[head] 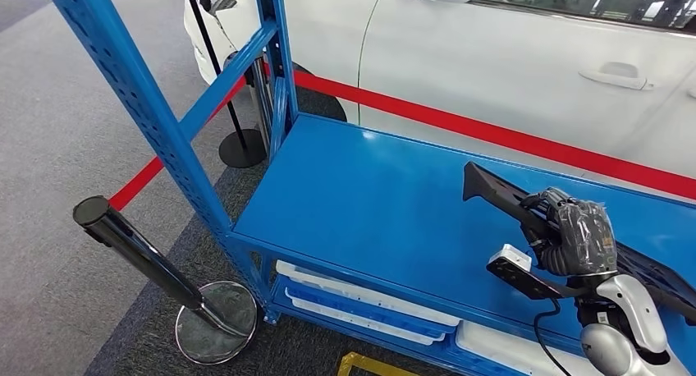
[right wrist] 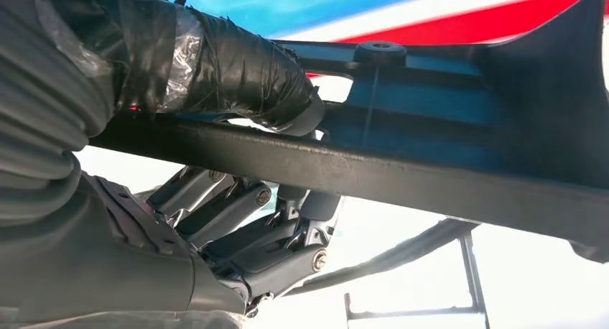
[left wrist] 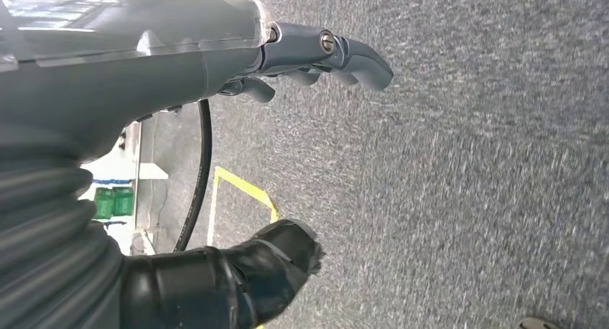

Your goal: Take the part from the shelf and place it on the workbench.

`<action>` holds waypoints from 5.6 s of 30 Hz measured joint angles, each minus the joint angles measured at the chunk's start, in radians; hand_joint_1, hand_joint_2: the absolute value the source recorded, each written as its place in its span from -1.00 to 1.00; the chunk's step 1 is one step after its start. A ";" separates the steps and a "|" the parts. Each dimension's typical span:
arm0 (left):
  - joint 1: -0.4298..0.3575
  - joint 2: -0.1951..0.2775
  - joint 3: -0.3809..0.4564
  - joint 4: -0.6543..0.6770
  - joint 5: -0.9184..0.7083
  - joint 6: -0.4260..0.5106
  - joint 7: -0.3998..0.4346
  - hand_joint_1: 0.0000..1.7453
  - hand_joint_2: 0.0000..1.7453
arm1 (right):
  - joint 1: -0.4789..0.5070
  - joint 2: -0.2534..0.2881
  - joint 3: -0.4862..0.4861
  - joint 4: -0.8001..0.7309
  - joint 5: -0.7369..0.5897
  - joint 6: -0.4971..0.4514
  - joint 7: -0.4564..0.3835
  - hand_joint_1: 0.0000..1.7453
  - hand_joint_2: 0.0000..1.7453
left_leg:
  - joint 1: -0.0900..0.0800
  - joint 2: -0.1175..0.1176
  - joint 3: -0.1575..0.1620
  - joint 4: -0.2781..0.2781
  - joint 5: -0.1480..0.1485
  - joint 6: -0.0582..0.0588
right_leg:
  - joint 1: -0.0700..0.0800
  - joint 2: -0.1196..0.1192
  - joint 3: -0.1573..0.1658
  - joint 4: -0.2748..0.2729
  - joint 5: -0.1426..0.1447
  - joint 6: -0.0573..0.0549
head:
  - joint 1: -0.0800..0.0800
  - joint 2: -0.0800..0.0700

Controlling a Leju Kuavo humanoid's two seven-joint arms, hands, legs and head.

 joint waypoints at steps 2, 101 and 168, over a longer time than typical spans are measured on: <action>-0.001 -0.002 0.003 -0.004 -0.008 0.000 -0.002 -1.00 1.00 | 0.012 0.000 -0.015 -0.020 -0.001 -0.007 -0.008 1.00 1.00 | -0.003 -0.003 -0.006 0.004 0.005 -0.018 | 0.008 0.005 0.000 -0.015 0.007 -0.018 | -0.001 0.000; -0.035 0.002 0.111 -0.004 -0.244 -0.022 -0.100 -1.00 1.00 | -0.153 -0.100 -0.124 -0.315 -0.295 0.255 -0.212 1.00 1.00 | -0.027 -0.015 -0.110 0.172 -0.112 -0.026 | 0.024 -0.019 -0.003 -0.046 0.037 -0.096 | -0.012 0.000; -0.037 -0.039 0.152 -0.089 -0.269 -0.070 -0.111 -1.00 1.00 | -0.183 -0.102 -0.092 -0.268 -0.270 0.265 -0.166 1.00 1.00 | 0.009 0.035 -0.006 0.170 -0.052 -0.061 | 0.027 -0.101 -0.080 -0.041 0.090 -0.067 | -0.032 0.000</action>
